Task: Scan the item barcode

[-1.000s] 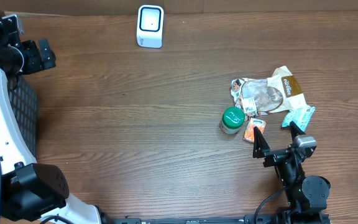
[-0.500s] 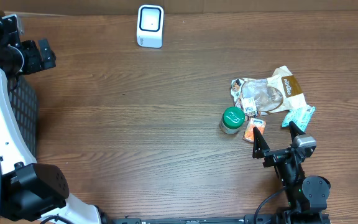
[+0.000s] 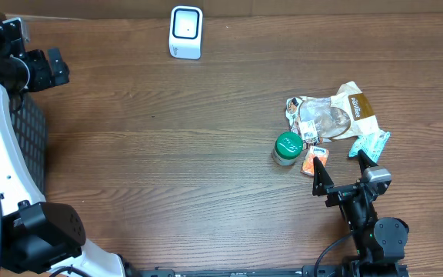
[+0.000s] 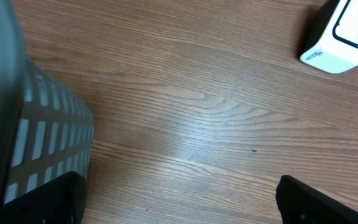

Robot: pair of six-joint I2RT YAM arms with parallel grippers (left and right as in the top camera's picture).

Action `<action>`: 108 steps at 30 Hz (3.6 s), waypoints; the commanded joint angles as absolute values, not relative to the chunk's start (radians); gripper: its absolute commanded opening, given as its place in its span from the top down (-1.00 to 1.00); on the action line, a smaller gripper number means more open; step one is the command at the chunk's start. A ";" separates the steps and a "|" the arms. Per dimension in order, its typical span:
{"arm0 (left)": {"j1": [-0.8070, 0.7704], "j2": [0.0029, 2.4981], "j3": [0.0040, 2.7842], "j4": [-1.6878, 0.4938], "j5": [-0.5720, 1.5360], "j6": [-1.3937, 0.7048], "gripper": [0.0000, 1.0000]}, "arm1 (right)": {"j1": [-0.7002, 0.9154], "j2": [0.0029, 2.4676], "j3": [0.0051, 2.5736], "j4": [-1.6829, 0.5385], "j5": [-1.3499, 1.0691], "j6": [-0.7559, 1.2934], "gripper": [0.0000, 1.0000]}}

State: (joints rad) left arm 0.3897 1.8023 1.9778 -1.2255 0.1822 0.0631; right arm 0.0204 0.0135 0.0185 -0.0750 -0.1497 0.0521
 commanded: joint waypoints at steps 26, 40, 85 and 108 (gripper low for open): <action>-0.065 0.874 1.081 -0.675 0.104 0.183 -0.99 | 0.017 0.003 0.008 -0.068 -0.151 0.053 -1.00; 0.001 0.184 0.181 0.043 0.104 0.322 -0.99 | 0.017 0.003 0.008 -0.068 -0.151 0.053 -1.00; 0.001 0.004 0.005 -0.069 0.100 0.441 -0.99 | 0.017 0.003 0.008 -0.068 -0.151 0.053 -1.00; 0.001 0.004 0.005 -0.069 0.100 0.441 -0.99 | 0.017 0.003 0.008 -0.068 -0.151 0.053 -1.00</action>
